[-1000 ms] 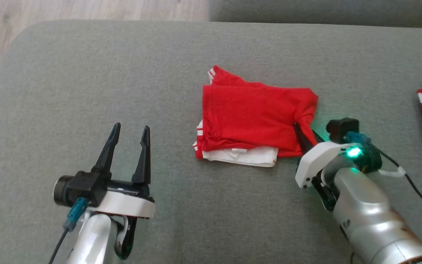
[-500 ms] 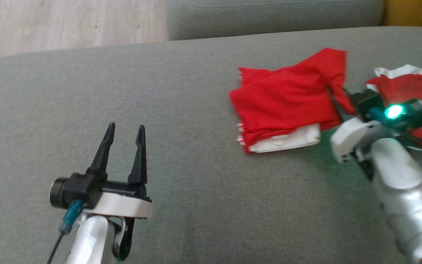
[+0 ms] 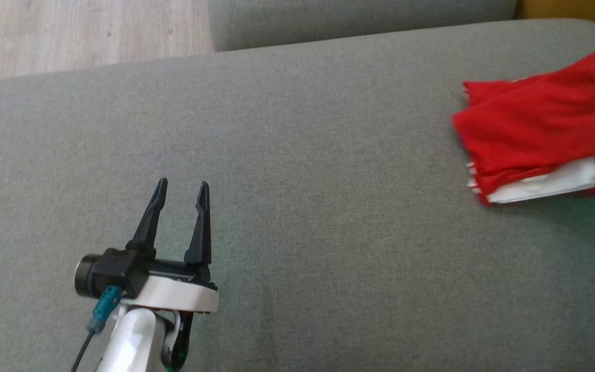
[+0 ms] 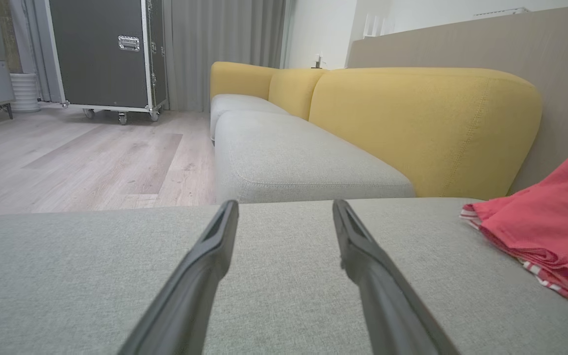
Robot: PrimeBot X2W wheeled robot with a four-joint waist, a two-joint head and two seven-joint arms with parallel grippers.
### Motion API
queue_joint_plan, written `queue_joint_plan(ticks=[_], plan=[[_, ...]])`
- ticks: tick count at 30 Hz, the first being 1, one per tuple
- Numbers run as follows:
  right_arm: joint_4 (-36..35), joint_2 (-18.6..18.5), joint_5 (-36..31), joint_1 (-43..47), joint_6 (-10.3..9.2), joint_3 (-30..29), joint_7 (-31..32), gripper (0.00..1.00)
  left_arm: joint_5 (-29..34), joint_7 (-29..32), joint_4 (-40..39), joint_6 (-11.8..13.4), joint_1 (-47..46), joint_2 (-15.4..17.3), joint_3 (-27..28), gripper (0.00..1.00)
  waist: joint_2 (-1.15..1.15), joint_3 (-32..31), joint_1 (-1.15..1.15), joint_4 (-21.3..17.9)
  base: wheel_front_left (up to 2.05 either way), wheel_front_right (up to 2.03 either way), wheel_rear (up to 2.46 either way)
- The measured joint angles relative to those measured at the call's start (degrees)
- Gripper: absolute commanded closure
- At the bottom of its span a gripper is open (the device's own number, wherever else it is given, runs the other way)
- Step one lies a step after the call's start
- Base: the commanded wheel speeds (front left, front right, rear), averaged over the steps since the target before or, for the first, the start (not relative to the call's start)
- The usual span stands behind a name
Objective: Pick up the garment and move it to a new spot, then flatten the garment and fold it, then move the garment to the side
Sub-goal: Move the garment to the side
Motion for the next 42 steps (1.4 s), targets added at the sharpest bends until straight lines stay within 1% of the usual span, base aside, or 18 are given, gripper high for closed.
queue_joint_plan(ticks=[4, 8, 13, 18, 19, 20, 21, 26, 31, 33, 36, 42], plan=[[1.3, -3.8, 0.8, -2.5, 0.00, 0.3, 1.7, 1.00, 0.0, 0.0, -0.1, -0.1, -0.5, 0.0, -0.2, 0.00, 0.00, 1.6, 0.00, 0.1, 0.00, 0.00, 0.00], [3.3, -5.9, 1.0, -4.8, 0.00, -1.1, 3.7, 1.00, 0.0, 0.0, -0.1, -0.2, -2.4, 0.0, -0.2, 0.00, 0.00, 4.2, 0.00, 0.7, 0.00, 0.00, 0.00], [4.6, -5.9, 0.0, -5.3, 0.00, -3.7, 3.8, 1.00, 0.1, 0.0, 0.0, -0.6, -3.9, 0.0, -0.1, 0.00, 0.00, 6.3, 0.01, 1.7, 0.00, 0.00, 0.00], [6.1, -5.8, -1.5, -5.3, 0.00, -6.5, 4.4, 1.00, 0.1, 0.0, 0.1, -0.9, -4.2, 0.0, 0.3, 0.00, 0.00, 7.0, 0.01, 2.1, 0.00, 0.00, 0.00], [6.4, -5.8, -1.7, -5.3, 0.00, -7.3, 4.4, 0.85, 0.3, 0.0, 0.2, -1.0, -4.2, 0.0, 0.3, 0.00, 0.00, 7.1, 0.01, 2.1, 0.00, 0.00, 0.00], [6.7, -5.8, -2.0, -5.3, 0.00, -8.3, 4.4, 0.06, 0.5, 0.0, 0.3, -1.1, -4.2, 0.0, 0.3, 0.00, 0.00, 7.0, 0.01, 2.0, 0.00, 0.00, 0.00], [6.8, -5.6, -2.2, -5.3, 0.00, -9.0, 4.6, 0.00, 0.6, 0.0, 0.3, -1.1, -4.2, 0.0, 0.3, 0.00, 0.00, 6.9, 0.01, 2.0, 0.00, 0.00, 0.00], [6.3, -3.9, -4.4, -5.3, 0.00, -12.1, 4.6, 0.00, 0.6, 0.0, 0.7, -1.1, -4.2, 0.0, 0.8, 0.00, 0.00, 6.0, 0.01, 1.5, 0.00, 0.00, 0.00], [3.3, -0.7, -6.6, -5.3, 0.00, -15.2, 4.1, 0.00, 0.6, 0.0, 0.9, -1.1, -4.2, 0.0, 1.7, 0.00, 0.00, 3.8, 0.00, 1.1, 0.00, 0.00, 0.00], [1.4, 2.0, -6.6, -5.3, 0.00, -16.3, 3.4, 0.00, 0.6, 0.0, 0.8, -1.1, -4.0, 0.0, 2.1, 0.00, 0.00, 2.5, 0.00, 1.0, 0.00, 0.00, 0.00], [-1.9, 7.7, -5.3, -5.2, 0.00, -17.8, 1.1, 0.00, 0.6, 0.0, 0.5, -1.0, -3.0, 0.0, 3.2, 0.00, 0.00, 0.2, 0.00, 0.8, 0.00, 0.00, 0.00], [-9.4, 17.9, 2.6, -0.6, 0.00, -18.1, -3.7, 0.00, 0.5, 0.0, -0.4, -0.1, 1.2, 0.0, 5.2, 0.00, 0.00, -4.8, -0.01, 1.1, 0.00, 0.00, 0.00]])
